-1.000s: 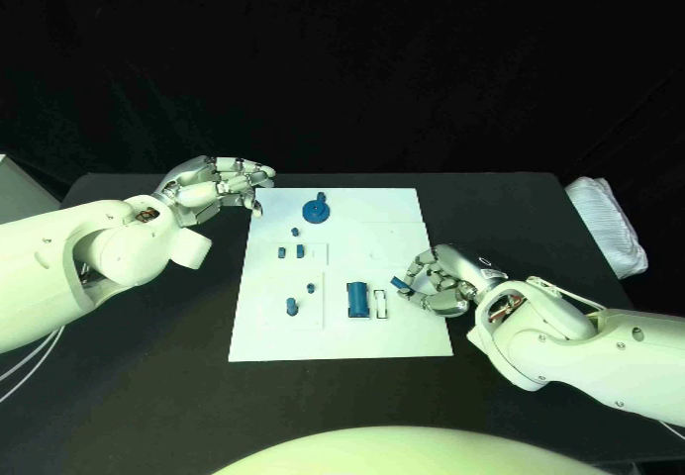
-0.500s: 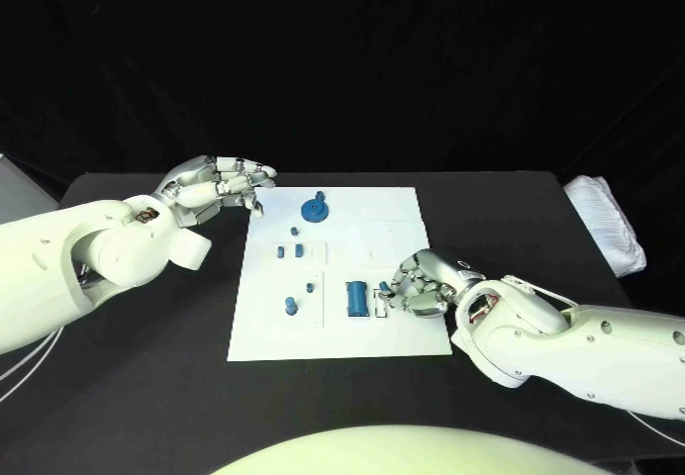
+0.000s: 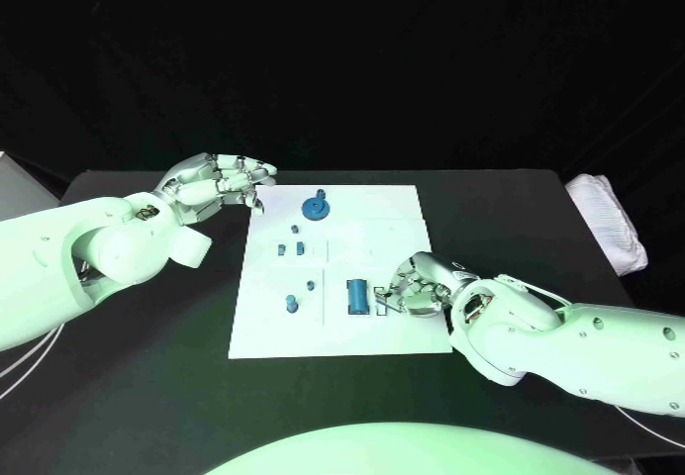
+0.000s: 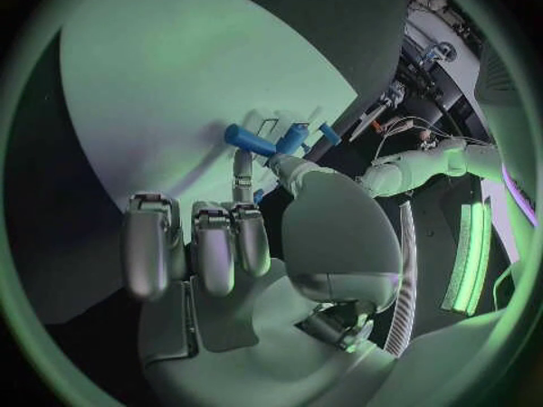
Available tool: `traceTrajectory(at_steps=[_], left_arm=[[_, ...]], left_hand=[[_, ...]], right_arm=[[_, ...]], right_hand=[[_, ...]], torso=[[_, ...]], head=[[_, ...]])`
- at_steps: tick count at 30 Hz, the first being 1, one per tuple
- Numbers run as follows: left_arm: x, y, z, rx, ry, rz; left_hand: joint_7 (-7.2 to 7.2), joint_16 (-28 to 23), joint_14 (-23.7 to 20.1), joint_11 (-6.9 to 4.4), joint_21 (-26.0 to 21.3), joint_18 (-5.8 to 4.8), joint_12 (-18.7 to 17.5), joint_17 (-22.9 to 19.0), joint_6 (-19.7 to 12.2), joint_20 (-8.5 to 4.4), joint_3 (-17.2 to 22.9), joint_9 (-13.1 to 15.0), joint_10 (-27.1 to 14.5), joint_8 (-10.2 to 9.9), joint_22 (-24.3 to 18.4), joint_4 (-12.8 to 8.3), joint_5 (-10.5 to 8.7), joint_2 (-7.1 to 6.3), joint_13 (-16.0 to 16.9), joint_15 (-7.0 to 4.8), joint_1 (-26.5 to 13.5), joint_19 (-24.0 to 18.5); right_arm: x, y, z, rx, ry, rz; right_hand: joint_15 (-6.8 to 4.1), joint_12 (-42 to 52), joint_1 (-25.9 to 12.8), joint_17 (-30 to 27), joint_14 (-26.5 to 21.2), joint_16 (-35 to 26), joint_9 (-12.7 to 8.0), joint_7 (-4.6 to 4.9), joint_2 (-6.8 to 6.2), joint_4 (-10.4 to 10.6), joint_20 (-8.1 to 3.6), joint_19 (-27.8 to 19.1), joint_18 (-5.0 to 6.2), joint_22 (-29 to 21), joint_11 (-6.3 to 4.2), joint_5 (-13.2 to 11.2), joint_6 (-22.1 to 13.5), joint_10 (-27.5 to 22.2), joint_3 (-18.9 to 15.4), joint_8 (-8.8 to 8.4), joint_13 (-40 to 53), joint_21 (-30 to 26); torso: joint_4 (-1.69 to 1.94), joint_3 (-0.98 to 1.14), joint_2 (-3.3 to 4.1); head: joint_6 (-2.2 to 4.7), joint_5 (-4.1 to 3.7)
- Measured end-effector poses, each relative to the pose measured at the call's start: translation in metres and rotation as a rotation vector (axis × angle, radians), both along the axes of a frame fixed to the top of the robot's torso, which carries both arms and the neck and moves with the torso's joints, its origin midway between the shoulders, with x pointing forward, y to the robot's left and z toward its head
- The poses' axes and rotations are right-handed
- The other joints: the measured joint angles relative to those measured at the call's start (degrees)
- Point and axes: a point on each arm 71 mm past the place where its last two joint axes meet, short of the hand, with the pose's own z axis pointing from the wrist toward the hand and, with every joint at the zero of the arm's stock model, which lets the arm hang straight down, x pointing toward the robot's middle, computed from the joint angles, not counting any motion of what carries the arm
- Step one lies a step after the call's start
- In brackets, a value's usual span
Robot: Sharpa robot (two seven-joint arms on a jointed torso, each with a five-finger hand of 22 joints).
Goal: Assemble the parts on the task board
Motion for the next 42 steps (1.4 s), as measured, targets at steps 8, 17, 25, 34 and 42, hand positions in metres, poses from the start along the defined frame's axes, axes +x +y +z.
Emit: traceTrajectory(at_steps=[8,17,25,34,42], left_arm=[[-0.0002,0.0003,0.0,0.0,0.001,-0.001],[-0.0004,0.0009,0.0,0.001,0.002,0.0],[-0.0005,0.0013,-0.0001,0.003,0.004,0.0],[-0.0006,0.0013,-0.0003,0.004,0.006,-0.001],[-0.0006,0.001,-0.0004,0.004,0.007,-0.002]], left_hand=[[0.0,0.0,0.0,0.0,0.0,0.0,0.0,0.0,0.0,0.0,0.0,0.0,0.0,0.0,0.0,0.0,0.0,0.0,0.0,0.0,0.0,0.0],[0.0,0.0,0.0,0.0,0.0,0.0,0.0,0.0,0.0,0.0,-0.2,0.0,0.0,0.3,-0.1,0.2,0.0,0.0,0.0,0.0,0.0,0.0],[0.0,0.0,0.0,0.0,0.0,0.0,0.2,0.0,0.0,0.0,0.0,0.0,0.0,0.3,-0.1,0.3,0.0,0.0,0.0,0.0,0.0,0.0],[0.0,0.0,0.0,0.0,0.0,0.0,0.2,0.0,0.0,0.0,0.0,0.0,0.0,0.3,-0.1,0.3,0.0,0.0,0.0,0.0,0.0,0.0],[0.01,0.0,0.0,0.0,0.0,0.0,0.2,0.0,-0.4,-0.01,0.0,-0.1,0.0,0.3,-0.2,0.3,0.0,0.0,0.0,0.0,0.0,0.0]], right_arm=[[-0.0014,0.0044,-0.004,-0.003,0.02,0.008],[-0.0017,0.0038,-0.0053,-0.006,0.026,0.008],[-0.0018,0.0024,-0.0054,-0.011,0.02,0.01],[-0.0017,0.0023,-0.0048,-0.016,0.009,0.016],[0.0,0.0013,-0.0055,-0.021,0.002,0.015]], right_hand=[[0.0,0.0,0.0,0.0,0.0,0.0,0.0,0.0,0.0,0.0,0.0,0.0,0.0,0.0,0.0,0.0,0.0,0.0,0.0,-0.01,0.0,0.0],[0.0,0.0,1.2,0.0,0.0,0.0,0.1,0.0,-0.4,-1.2,0.0,0.0,0.0,0.0,-0.28,0.0,0.0,0.1,0.1,-0.01,0.0,0.0],[0.0,0.0,1.8,0.0,0.0,0.0,0.2,0.0,-0.62,-1.6,0.0,0.0,0.0,0.0,-0.36,0.0,0.0,0.1,0.2,-0.02,0.0,0.0],[0.0,0.0,2.4,0.0,0.0,0.0,0.2,0.0,-0.69,-2.1,0.0,0.0,0.0,0.0,-0.35,0.0,0.0,0.0,0.4,-0.02,0.0,0.0],[0.0,0.0,2.7,0.0,0.0,0.0,0.2,0.0,-0.39,-2.2,0.01,0.0,0.0,0.0,-0.35,0.0,0.0,0.0,0.5,-0.02,0.0,0.0]], torso=[[-0.04,0.01,0.01],[-0.03,0.0,0.01],[-0.07,0.03,0.01],[-0.07,0.03,0.01],[-0.07,0.03,0.02]], head=[[-0.07,0.07],[-0.13,0.1],[-0.15,0.1],[-0.08,-0.02],[-0.04,-0.12]])
